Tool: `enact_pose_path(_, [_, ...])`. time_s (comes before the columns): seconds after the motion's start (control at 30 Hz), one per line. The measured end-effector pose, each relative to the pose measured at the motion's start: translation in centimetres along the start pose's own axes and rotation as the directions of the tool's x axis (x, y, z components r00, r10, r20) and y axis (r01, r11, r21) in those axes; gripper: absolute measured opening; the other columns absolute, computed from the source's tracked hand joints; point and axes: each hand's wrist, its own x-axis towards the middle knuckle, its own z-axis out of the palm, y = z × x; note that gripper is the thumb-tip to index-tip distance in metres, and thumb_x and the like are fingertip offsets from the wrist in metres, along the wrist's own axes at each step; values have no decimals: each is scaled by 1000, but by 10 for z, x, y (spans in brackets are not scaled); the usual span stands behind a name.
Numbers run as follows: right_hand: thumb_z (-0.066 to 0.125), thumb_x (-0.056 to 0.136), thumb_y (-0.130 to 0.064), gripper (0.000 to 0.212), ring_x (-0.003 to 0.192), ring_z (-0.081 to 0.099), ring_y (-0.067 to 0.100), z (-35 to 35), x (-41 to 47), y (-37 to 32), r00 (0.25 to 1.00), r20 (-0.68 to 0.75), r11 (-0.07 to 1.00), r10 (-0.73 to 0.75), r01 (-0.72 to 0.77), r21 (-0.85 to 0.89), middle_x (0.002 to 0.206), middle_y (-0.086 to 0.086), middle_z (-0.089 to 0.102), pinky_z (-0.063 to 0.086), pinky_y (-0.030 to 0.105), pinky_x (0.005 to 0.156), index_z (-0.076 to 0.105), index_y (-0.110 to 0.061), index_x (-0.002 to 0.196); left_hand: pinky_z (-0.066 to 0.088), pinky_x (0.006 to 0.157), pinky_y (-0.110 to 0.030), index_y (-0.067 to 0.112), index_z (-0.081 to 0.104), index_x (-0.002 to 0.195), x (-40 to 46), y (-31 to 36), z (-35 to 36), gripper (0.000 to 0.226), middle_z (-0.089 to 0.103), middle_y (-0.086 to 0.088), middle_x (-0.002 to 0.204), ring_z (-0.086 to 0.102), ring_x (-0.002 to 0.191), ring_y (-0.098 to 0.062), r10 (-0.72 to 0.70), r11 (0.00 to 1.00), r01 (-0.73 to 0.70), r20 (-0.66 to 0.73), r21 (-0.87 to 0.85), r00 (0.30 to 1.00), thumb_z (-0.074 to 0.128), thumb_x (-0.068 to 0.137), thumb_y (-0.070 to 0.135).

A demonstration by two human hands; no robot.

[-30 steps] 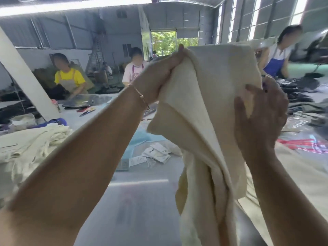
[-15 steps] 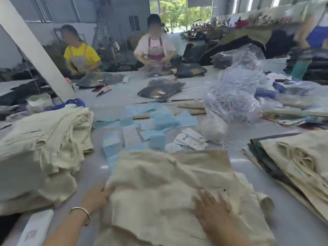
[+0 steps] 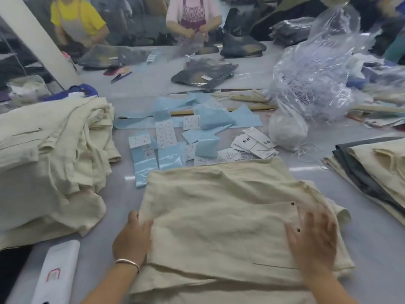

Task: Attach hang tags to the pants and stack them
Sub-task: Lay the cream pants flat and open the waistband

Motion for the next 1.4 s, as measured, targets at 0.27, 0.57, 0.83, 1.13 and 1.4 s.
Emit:
enact_pose_path(0.27, [78,76,-35,57,91,57,36,-39,25,32,894,249,889,371,-420,181,110,13,61,45,43,73,43,-16,117,49,67,-43,14,73,76,-14,25,2,16,66,-11,92,61,82,-37,568,818,-501,-253,284,783,58,72,13])
enact_pose_path(0.57, [75,74,-11,57,105,57,13,-59,16,-40,936,305,874,-175,5,486,109,-9,61,45,31,92,55,-21,127,52,67,-29,19,70,90,-95,155,28,16,71,4,82,67,75,-11,540,689,-187,324,-700,777,60,94,31])
enact_pose_path(0.83, [63,83,-30,27,90,62,4,-35,-3,-9,643,628,835,-438,33,549,97,-17,67,51,28,81,63,-23,109,41,57,-20,22,61,65,-102,230,66,21,56,12,54,50,56,-6,419,766,-17,479,-643,772,76,78,29])
enact_pose_path(1.13, [65,80,0,28,74,56,12,-42,51,67,982,41,776,187,-173,607,85,-4,65,45,23,65,67,-24,95,48,84,-38,23,61,109,-93,231,92,21,69,0,102,61,97,-26,417,889,-278,393,-364,819,50,94,32])
enact_pose_path(1.4, [64,84,5,44,65,64,16,-24,130,120,648,746,131,154,-761,635,96,12,66,49,18,50,51,-10,123,45,71,-35,29,57,115,-97,225,106,21,70,-2,98,63,94,-29,458,882,-389,294,-264,839,46,99,36])
